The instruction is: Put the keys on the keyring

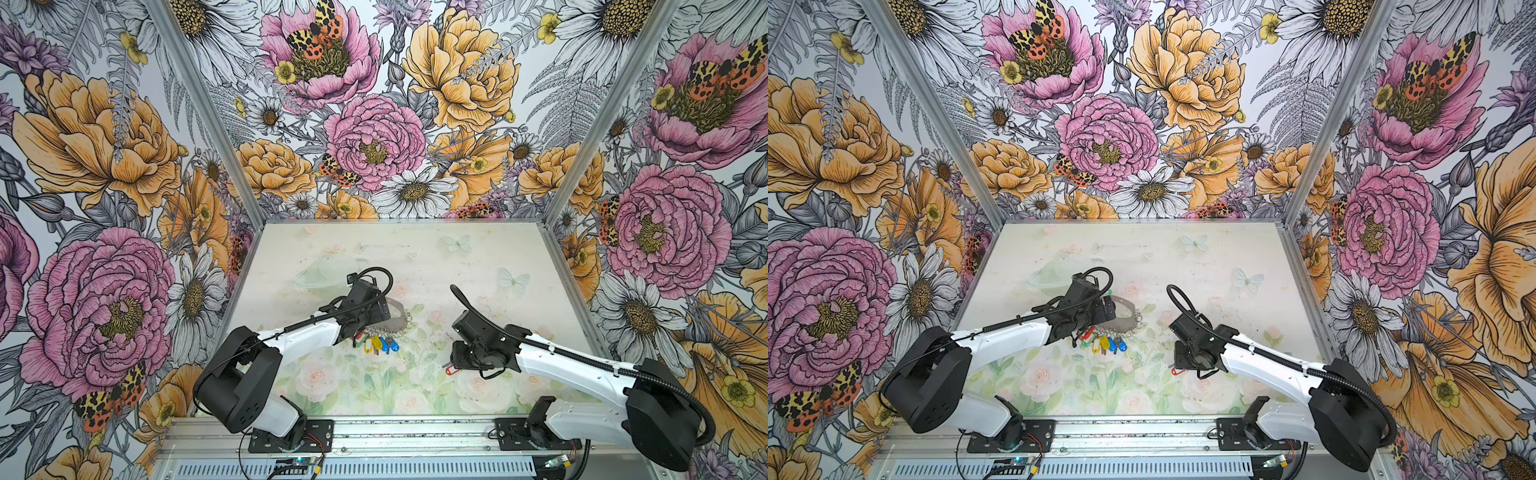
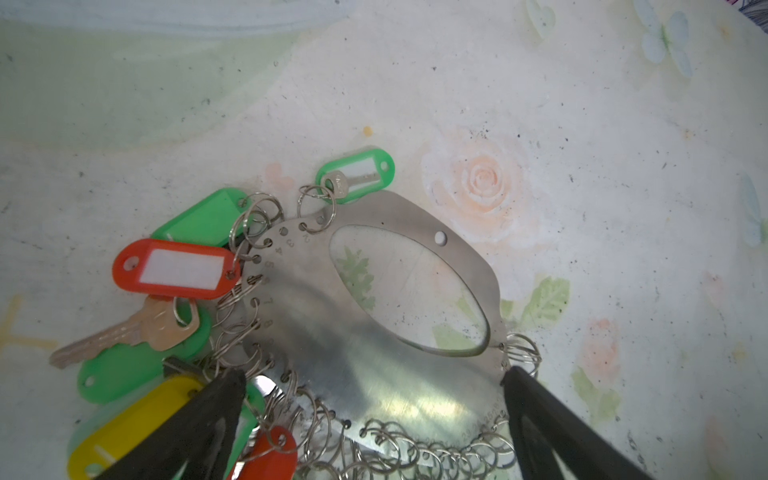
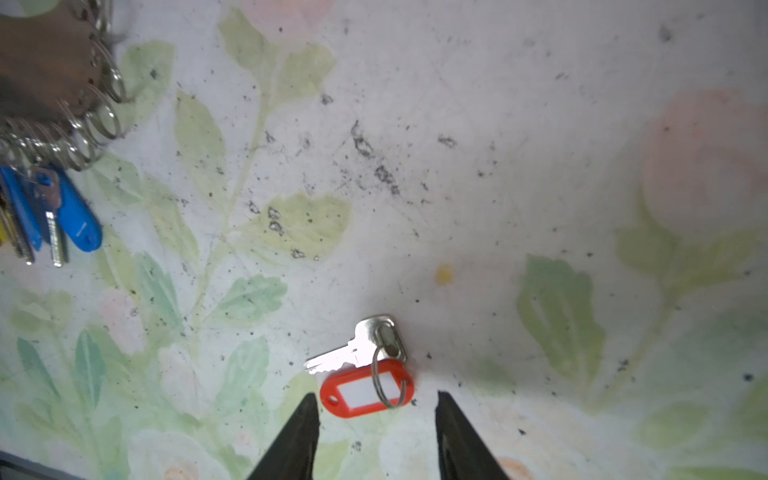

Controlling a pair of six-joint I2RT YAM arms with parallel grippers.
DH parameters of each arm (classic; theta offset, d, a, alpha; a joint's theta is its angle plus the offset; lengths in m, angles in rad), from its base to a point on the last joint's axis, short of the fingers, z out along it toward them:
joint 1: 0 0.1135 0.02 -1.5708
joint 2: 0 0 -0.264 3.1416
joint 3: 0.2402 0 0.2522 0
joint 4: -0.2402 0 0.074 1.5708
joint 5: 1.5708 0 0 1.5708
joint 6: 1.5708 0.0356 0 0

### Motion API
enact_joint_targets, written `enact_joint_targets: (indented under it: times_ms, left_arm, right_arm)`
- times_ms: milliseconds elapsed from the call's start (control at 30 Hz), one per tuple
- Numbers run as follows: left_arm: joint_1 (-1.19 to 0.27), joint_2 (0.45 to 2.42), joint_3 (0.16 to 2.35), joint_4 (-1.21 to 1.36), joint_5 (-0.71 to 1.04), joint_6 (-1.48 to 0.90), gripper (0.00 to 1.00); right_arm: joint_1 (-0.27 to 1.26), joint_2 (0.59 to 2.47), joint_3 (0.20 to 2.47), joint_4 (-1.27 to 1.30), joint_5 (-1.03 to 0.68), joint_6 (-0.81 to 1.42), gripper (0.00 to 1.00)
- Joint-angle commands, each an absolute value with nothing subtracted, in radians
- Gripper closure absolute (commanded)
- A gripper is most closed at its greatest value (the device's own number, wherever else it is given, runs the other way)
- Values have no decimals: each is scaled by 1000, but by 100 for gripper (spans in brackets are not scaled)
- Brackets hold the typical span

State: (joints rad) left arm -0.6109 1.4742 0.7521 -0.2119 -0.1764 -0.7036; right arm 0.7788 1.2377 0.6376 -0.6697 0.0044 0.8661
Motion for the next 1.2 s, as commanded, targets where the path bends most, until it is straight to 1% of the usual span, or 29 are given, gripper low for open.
enact_joint_targets:
  times_ms: [0, 233, 367, 667, 900, 1167]
  left_arm:
    - [-604, 1480, 741, -186, -187, -707, 1]
    - [-599, 1485, 741, -179, -189, -709, 1]
    - [-599, 1484, 740, -180, -189, -707, 1]
    - [-595, 1481, 727, -170, -191, -710, 1]
    - [-590, 1477, 716, -167, -195, -709, 1]
    - [-585, 1474, 711, -163, -195, -707, 1]
  right_arm:
    - [783, 1263, 633, -698, 57, 869, 59]
    - [784, 1312, 660, -720, 114, 858, 72]
    - [785, 1350, 676, -733, 145, 855, 76]
    - [784, 1422, 707, -732, 203, 840, 76]
    - [779, 1419, 738, -734, 243, 815, 75]
    - [753, 1508, 800, -730, 294, 765, 75]
